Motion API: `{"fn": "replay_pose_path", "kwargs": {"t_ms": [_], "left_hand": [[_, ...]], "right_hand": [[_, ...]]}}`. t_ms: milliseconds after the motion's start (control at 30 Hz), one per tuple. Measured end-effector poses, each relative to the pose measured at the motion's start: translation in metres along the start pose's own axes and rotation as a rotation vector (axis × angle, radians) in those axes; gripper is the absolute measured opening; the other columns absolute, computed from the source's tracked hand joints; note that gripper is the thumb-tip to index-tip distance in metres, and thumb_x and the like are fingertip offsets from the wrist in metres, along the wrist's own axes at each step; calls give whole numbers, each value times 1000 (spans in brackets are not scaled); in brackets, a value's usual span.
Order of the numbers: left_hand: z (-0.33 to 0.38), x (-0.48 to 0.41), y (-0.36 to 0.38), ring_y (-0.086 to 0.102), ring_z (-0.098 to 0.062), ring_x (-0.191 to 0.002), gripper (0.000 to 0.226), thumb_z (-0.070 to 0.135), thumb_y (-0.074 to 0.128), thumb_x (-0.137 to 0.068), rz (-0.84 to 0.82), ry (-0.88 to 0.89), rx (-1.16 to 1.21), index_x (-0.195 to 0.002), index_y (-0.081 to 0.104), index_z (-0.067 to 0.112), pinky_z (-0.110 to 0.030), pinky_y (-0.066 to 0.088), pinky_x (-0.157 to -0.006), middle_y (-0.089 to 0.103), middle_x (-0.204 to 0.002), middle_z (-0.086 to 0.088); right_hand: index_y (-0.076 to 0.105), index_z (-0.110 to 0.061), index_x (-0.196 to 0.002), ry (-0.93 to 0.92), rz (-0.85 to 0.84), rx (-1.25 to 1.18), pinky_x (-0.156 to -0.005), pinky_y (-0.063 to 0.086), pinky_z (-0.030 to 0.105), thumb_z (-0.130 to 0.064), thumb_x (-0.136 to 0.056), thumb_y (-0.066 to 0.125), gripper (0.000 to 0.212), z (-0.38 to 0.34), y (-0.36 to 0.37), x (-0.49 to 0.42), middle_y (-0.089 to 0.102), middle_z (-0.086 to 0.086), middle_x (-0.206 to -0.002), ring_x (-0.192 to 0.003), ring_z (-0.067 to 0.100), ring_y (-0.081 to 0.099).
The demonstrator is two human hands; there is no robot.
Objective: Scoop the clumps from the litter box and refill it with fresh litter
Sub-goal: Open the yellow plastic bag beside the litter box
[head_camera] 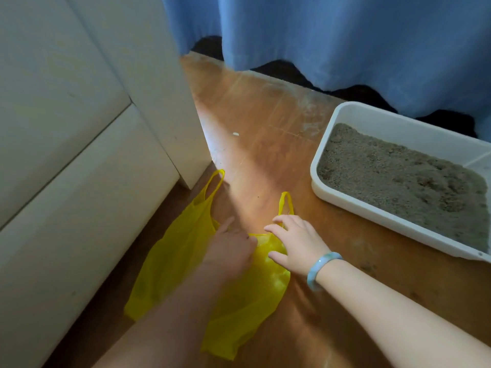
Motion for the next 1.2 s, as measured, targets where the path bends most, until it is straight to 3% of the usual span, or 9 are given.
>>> {"fn": "replay_pose_path", "kwargs": {"t_ms": [167,300,500,567,667,833,967,1100,1200], "left_hand": [[7,-1,-14,57,-23,-107,25,30,36,-96,135,41,57,-108,56,18,-32,22,-109,62,-107,-4],[19,1,-30,58,-29,-95,25,36,41,-96,239,38,215,-105,56,17,-35,39,-66,57,-102,-4],[41,7,-50,56,-20,-104,36,49,53,-86,183,117,220,-112,50,24,-29,35,-65,56,-111,4],[52,8,-58,56,-23,-106,27,41,52,-87,175,132,173,-108,50,23,-30,33,-64,58,-112,2],[71,9,-76,58,-28,-102,18,35,47,-91,211,170,111,-103,50,21,-34,39,-64,60,-110,0],[114,16,-108,61,-27,-94,19,31,44,-94,349,363,55,-109,51,21,-33,37,-60,61,-105,1],[145,22,-128,56,-19,-43,9,29,60,-69,522,558,12,-73,59,21,-19,28,-35,56,-58,5],[164,23,-130,50,-18,-38,12,28,47,-72,586,622,-14,-73,57,21,-20,27,-32,52,-55,4],[168,23,-131,56,-20,-45,13,29,54,-73,590,620,32,-78,60,20,-21,29,-36,57,-62,4]], "right_hand": [[70,-22,-93,-73,67,33,-99,35,46,-38,-61,75,36,0,1,3,61,4,-116,-117,31,52],[66,-22,-68,-151,105,152,-92,43,52,-38,-48,81,30,7,-13,12,68,-6,-82,-101,25,64],[59,-17,-85,-116,-11,192,-113,18,39,-30,-76,64,17,26,-42,41,68,3,-91,-116,22,53],[54,-19,-89,-50,-85,174,-102,30,33,-37,-81,58,19,30,-52,56,64,4,-86,-106,25,51],[54,-27,-85,120,-177,-58,-59,33,27,-45,-80,56,19,35,-68,80,50,-9,-62,-78,16,50],[62,-24,-86,426,0,-724,-58,36,19,-20,-88,45,17,64,-98,103,58,-11,-68,-62,4,50],[61,-25,-94,486,1,-380,-60,38,23,-26,-82,64,12,98,-101,123,53,-10,-79,-78,12,53],[58,-32,-79,510,-102,-448,-56,38,17,-26,-81,66,10,106,-91,140,55,-14,-75,-75,8,53],[63,-31,-78,526,3,-499,-58,39,11,-20,-81,67,12,114,-95,145,62,-11,-82,-77,7,56]]}}
Point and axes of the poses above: each hand's wrist, its own x-axis away from the middle knuckle, its own y-axis out of the palm, z = x × y, the point moved 5 cm from there along -x, towards the middle knuckle
